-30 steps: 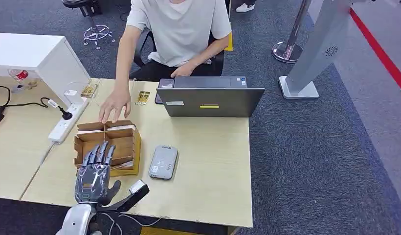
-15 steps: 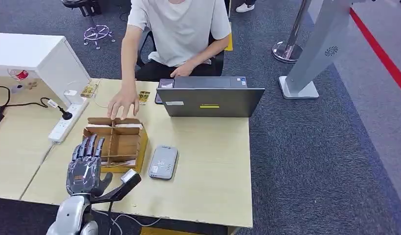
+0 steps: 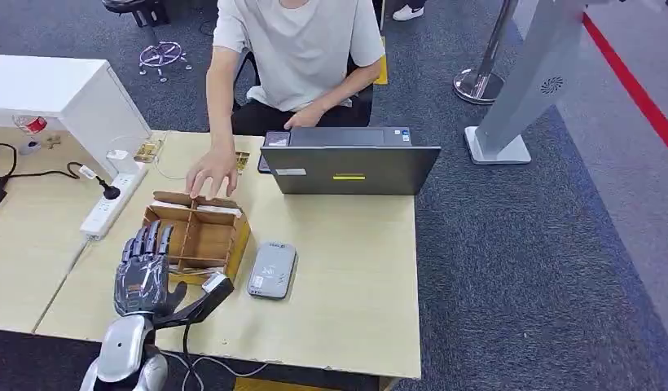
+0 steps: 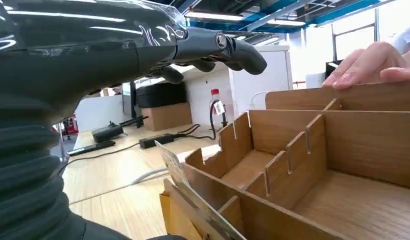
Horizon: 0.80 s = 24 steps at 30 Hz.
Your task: Pass the card to the sensor for recognition and then transmit it.
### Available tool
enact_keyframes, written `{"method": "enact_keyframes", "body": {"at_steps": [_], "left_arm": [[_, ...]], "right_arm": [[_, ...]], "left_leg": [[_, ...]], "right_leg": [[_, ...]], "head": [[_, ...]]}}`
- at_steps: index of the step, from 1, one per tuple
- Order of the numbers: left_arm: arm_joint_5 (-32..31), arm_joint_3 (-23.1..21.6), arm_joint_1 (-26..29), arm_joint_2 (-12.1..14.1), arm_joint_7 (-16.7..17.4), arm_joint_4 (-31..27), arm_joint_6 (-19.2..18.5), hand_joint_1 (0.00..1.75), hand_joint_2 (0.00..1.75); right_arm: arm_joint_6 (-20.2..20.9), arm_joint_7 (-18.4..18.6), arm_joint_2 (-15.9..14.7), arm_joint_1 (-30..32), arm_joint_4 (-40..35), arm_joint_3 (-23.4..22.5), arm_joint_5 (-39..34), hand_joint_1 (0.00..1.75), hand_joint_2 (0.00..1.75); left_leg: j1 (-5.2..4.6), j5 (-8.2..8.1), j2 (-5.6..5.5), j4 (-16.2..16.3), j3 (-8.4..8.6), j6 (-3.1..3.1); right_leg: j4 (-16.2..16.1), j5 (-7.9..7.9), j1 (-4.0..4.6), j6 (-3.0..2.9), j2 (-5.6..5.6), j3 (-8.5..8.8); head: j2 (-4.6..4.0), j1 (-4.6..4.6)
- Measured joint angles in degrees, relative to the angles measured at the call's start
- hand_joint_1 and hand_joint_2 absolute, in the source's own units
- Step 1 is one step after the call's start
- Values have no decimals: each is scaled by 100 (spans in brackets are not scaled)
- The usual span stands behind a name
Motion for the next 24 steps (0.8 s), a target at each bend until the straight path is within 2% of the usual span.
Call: {"method": "enact_keyframes", "body": {"at_steps": [11,18,24], "left_arm": [[-2,0,-246,4,22,376,109,0,175],[-2,-4,-337,2,-149,494,693,0,175],[-2,-31,-359,-4,-225,494,846,0,175]], "right_arm": [[7,15,-2,-14,2,68,5,0,175],[9,-7,-2,-11,2,81,-39,0,175],[9,-20,-2,-10,2,92,-59,0,175]], "left_leg": [[0,0,1,0,1,0],[0,0,1,0,1,0],[0,0,1,0,2,0]], "right_leg": [[0,0,0,0,1,0],[0,0,0,0,1,-1],[0,0,0,0,2,-1]], "head": [[0,0],[0,0],[0,0]]}}
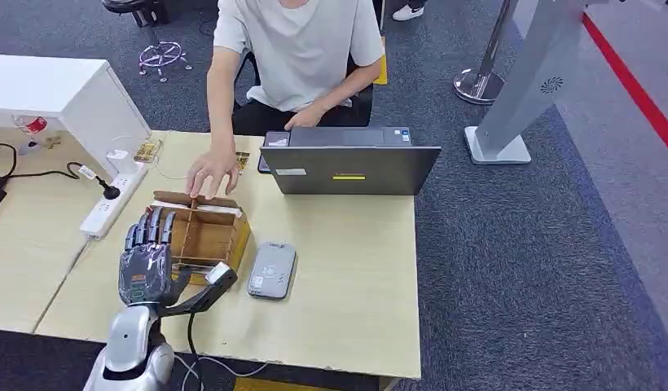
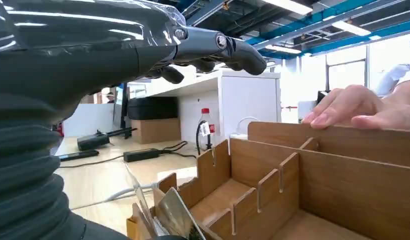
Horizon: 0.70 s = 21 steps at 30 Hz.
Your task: Pass the card to the sensor for recognition and then transmit it.
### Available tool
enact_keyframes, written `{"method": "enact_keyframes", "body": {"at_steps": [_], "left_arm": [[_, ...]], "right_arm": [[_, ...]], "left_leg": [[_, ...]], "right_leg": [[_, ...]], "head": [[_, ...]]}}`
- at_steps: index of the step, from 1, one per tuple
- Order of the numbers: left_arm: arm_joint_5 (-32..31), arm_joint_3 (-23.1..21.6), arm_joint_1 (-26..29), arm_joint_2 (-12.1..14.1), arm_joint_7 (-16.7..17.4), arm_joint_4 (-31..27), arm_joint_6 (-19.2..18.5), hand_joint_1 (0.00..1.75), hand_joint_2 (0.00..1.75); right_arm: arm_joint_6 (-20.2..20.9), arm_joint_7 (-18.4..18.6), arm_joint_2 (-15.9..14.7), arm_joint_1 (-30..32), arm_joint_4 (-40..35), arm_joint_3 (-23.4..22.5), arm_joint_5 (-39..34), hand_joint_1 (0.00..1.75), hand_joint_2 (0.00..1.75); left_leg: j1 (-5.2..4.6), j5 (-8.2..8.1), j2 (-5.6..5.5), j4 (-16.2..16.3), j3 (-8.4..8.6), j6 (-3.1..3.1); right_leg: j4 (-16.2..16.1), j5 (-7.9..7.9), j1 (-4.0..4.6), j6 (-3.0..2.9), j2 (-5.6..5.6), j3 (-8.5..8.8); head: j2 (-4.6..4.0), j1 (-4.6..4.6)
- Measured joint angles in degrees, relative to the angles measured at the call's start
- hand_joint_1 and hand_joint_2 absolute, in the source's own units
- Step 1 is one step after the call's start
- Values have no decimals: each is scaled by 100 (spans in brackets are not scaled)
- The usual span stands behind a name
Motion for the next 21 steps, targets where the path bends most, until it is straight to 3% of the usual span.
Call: {"method": "enact_keyframes", "body": {"at_steps": [14,21], "left_arm": [[0,-9,-15,4,-2,33,-9,0,175],[2,-7,-88,17,-55,251,-311,0,175]], "right_arm": [[4,0,0,0,0,7,0,0,175],[15,2,-11,-2,0,15,0,0,175]], "left_leg": [[0,0,0,0,0,0],[0,0,-4,0,2,0]], "right_leg": [[0,0,0,0,0,0],[0,0,0,0,-3,6]], "head": [[0,0],[0,0]]}}
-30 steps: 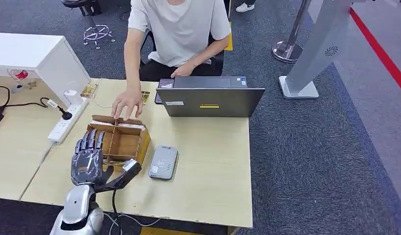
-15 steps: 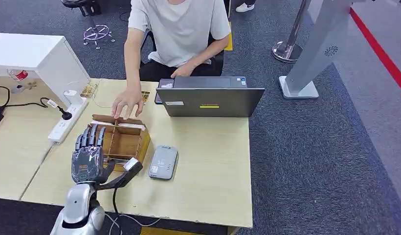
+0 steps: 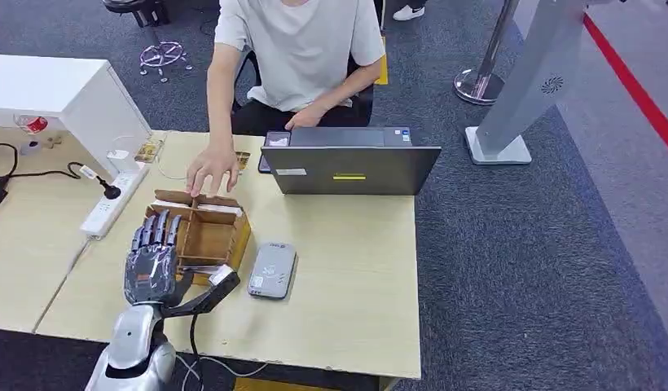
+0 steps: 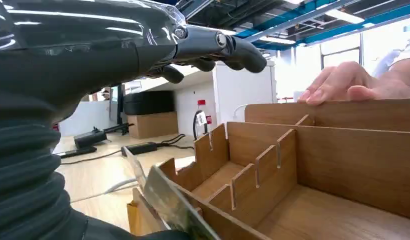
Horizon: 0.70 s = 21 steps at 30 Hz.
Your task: Pass the card to the sensor for recognition and then transmit it.
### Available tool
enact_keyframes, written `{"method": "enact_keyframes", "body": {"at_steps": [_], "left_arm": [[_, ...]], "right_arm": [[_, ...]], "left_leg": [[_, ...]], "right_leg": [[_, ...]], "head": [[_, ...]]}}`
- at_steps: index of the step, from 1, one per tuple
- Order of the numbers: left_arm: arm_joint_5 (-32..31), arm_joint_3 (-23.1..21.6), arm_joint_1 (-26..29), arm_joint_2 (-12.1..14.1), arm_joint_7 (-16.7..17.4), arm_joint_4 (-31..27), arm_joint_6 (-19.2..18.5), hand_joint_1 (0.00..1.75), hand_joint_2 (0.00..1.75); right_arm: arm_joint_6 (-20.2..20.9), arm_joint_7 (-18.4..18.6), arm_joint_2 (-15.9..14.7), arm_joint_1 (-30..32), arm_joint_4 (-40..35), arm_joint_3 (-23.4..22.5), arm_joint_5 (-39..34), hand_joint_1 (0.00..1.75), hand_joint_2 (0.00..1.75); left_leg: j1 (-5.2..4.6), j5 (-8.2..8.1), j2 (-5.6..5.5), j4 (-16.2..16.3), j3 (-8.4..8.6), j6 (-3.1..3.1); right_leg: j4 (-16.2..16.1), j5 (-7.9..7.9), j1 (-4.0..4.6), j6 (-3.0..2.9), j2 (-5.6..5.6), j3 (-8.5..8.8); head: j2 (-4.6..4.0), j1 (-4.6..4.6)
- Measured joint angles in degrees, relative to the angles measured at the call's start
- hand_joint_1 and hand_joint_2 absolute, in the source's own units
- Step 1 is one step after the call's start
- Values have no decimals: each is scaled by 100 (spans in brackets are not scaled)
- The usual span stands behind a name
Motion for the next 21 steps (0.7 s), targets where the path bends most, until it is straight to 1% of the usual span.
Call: {"method": "enact_keyframes", "body": {"at_steps": [5,6,21], "left_arm": [[2,0,-68,26,-48,90,-72,0,175],[2,0,-74,28,-50,96,-83,175,175],[66,0,-80,85,-188,269,-369,175,175]], "right_arm": [[0,0,-4,0,-2,31,0,0,175],[0,0,-4,0,-2,39,0,0,175],[0,2,-22,-1,-4,103,-2,0,175]], "left_leg": [[0,0,0,-1,7,0],[0,1,0,-1,10,0],[0,6,0,-1,10,1]], "right_leg": [[0,0,0,0,-1,7],[0,0,0,0,-1,10],[1,1,0,0,0,11]], "head": [[0,2],[0,0],[0,0]]}}
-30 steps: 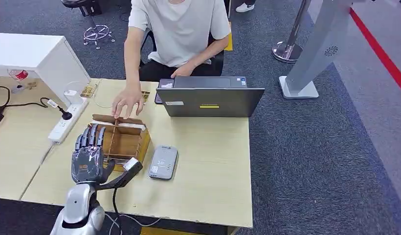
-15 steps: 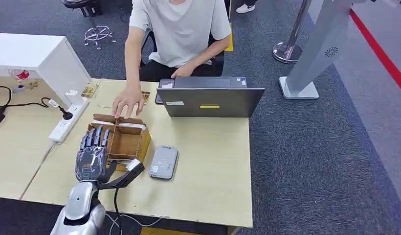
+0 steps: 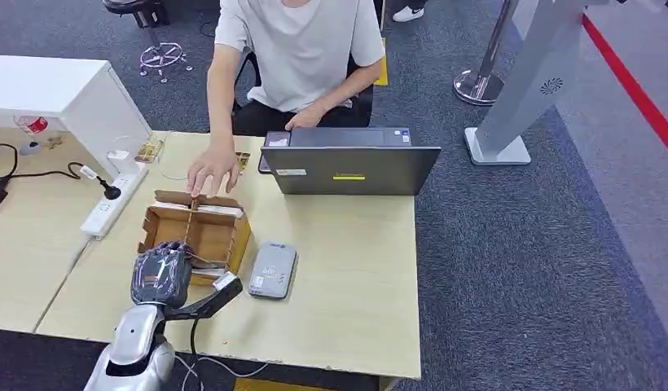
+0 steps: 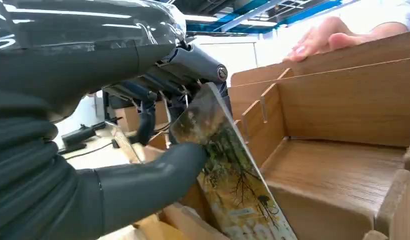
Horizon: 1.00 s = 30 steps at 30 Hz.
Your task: Pass the card to the sensor for recognition and then transmit it.
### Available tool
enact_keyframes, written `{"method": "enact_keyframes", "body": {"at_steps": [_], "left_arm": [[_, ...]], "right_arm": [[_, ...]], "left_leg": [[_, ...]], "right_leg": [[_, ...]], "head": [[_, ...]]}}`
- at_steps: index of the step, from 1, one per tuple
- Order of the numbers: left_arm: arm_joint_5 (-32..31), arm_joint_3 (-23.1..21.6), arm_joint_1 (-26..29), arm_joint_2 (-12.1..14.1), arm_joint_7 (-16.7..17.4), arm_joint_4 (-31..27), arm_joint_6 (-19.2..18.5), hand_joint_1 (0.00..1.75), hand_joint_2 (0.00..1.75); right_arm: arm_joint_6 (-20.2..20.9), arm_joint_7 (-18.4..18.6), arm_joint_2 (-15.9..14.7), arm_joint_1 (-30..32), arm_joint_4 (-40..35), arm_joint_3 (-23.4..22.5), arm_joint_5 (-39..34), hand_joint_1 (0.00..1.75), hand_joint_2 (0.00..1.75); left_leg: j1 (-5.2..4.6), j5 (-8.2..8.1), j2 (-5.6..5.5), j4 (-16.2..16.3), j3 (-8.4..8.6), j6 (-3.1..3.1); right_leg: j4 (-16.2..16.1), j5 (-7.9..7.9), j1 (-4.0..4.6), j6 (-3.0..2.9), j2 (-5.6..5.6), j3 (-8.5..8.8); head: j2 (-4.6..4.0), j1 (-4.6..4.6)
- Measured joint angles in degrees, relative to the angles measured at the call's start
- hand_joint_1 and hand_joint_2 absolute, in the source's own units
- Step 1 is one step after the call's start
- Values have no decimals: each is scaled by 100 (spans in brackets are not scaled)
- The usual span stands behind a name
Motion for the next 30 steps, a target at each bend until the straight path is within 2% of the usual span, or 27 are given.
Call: {"method": "enact_keyframes", "body": {"at_steps": [6,19,24,30], "left_arm": [[20,0,-11,17,-57,15,-2,175,175],[20,0,35,-24,-92,-77,446,175,175],[138,-63,94,-46,-225,-510,610,175,175],[319,-374,23,-33,-278,-1294,704,175,175]], "right_arm": [[0,9,-7,0,-13,4,-9,0,175],[-2,-4,-7,2,-20,4,-96,0,175],[-2,-13,-7,7,-20,4,-122,0,175],[2,-24,-7,17,-17,4,-162,0,175]], "left_leg": [[0,0,0,0,1,0],[0,0,1,0,0,0],[0,0,1,1,-1,0],[0,1,1,2,-1,0]], "right_leg": [[0,0,0,0,1,-1],[0,0,0,0,1,-3],[0,0,0,0,1,-5],[0,1,0,0,0,-5]], "head": [[0,0],[0,0],[0,0],[0,2]]}}
